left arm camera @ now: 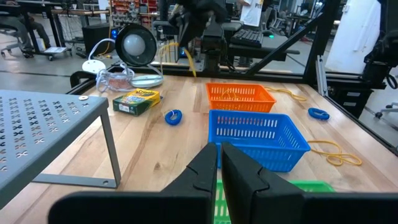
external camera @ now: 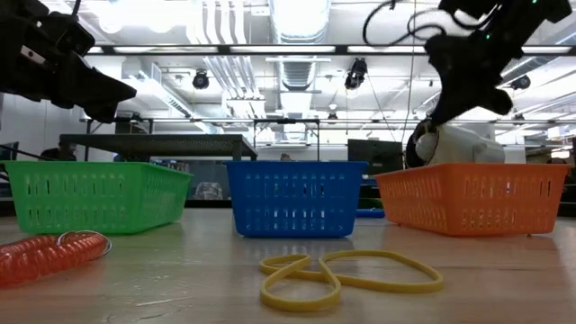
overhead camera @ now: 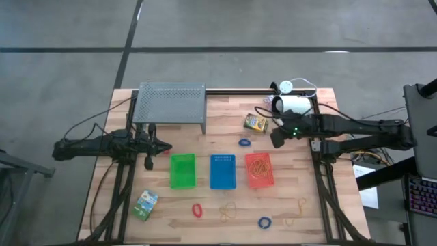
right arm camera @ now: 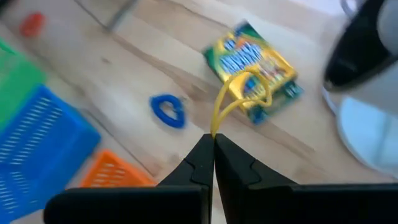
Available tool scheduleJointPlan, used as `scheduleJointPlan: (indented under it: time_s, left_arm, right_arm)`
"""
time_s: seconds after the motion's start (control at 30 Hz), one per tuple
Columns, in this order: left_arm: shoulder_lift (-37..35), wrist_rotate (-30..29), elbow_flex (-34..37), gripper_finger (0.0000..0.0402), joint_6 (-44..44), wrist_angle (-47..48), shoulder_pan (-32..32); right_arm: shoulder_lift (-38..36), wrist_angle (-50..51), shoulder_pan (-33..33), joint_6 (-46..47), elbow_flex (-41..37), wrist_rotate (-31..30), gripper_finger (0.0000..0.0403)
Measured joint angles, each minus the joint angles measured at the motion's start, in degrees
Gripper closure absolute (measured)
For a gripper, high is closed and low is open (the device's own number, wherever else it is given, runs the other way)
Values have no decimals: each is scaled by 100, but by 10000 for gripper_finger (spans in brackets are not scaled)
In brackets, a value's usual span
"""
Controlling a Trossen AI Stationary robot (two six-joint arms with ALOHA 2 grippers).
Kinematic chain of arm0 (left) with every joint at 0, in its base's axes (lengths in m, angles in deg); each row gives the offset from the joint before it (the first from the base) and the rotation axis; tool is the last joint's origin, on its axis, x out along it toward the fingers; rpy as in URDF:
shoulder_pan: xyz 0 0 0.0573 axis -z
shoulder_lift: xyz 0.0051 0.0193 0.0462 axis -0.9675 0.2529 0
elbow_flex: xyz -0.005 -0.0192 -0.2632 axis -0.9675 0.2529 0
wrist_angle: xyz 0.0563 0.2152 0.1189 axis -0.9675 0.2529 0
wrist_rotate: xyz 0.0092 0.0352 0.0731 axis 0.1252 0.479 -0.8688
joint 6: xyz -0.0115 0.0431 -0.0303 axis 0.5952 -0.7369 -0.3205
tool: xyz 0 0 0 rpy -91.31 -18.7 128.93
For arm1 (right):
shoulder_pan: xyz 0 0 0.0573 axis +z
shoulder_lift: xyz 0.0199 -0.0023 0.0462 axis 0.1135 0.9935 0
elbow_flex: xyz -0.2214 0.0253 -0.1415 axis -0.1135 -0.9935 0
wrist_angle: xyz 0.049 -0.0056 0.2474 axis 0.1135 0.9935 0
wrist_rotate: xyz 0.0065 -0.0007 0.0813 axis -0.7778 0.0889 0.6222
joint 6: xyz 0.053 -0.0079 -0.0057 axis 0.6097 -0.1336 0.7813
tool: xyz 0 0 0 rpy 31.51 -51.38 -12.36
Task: Pick & Place Office Desk Supplies
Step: Put the yellow rubber band into the orange bin
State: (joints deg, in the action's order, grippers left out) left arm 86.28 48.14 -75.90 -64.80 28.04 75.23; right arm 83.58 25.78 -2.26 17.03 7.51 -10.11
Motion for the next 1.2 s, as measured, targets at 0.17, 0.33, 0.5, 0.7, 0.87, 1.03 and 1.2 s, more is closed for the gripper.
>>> scheduleJointPlan:
  time_s: [0.17, 0.33, 0.5, 0.7, 0.87, 1.03, 1.2]
  left_arm:
    - [0, 0, 0, 374, 0, -2, 2]
    - [0, 1, 0, 374, 0, -2, 1]
    - [0, 2, 2, 374, 0, -2, 2]
    - [0, 0, 0, 374, 0, 0, 1]
    - [0, 0, 0, 374, 0, -2, 1]
    - [0, 0, 0, 374, 0, -2, 0]
    - [0, 1, 1, 374, 0, -2, 1]
  right_arm:
    - [-316, -434, 199, -388, 1, 3, 395]
    - [-589, -814, 482, -823, 1, 48, 395]
    - [-756, -1039, 805, -1290, 1, 286, 395]
    - [-694, -1174, 1197, -1792, 3, 399, 395]
    - [-464, -1198, 1511, -2349, 3, 541, 395]
    - [-220, -1322, 1768, -2583, 3, 736, 395]
    - [121, -1296, 1949, -2571, 3, 826, 395]
